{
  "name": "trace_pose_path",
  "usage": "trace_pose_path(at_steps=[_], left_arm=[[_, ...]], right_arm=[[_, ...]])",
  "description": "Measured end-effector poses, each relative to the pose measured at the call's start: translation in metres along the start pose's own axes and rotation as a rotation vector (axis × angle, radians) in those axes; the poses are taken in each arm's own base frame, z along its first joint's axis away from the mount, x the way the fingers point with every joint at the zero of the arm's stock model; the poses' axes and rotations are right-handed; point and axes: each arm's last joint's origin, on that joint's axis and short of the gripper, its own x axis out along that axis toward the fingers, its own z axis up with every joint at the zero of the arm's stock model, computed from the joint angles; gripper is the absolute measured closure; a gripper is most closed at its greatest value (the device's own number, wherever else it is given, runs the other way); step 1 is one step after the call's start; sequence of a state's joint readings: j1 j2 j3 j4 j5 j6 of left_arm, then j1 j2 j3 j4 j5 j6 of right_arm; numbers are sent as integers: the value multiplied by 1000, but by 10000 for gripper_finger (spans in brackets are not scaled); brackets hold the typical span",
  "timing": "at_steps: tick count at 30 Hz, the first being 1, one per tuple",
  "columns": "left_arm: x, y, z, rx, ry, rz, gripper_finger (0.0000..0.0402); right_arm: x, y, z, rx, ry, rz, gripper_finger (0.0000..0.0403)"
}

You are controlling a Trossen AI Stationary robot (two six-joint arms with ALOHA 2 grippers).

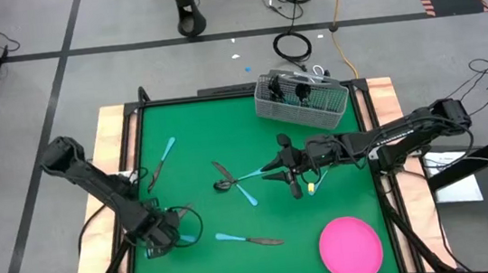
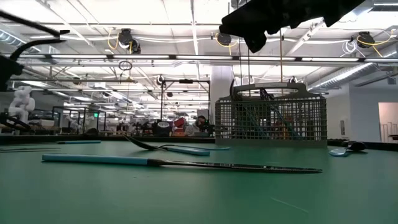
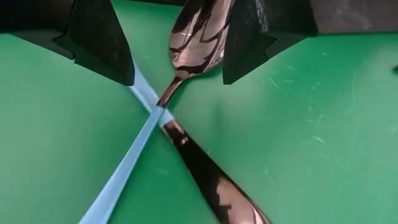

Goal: Sort silverware
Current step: Put the blue spoon into the silverware basket

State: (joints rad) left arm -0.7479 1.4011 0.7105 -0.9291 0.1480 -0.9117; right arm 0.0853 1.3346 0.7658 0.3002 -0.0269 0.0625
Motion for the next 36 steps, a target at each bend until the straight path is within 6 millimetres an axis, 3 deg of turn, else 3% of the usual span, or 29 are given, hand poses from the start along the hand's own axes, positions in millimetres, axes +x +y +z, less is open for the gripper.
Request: trace_pose_path(at_steps=[10, 21, 36], left_arm=[[17, -5, 2, 75, 101, 52, 161], [15, -7, 6, 132, 122, 11, 245], [1, -9, 18, 167, 81, -2, 249]], right_arm=[[0, 0, 2, -1, -21, 1, 316], [0, 0, 3, -1, -26, 2, 316], [0, 0, 3, -1, -26, 2, 316]])
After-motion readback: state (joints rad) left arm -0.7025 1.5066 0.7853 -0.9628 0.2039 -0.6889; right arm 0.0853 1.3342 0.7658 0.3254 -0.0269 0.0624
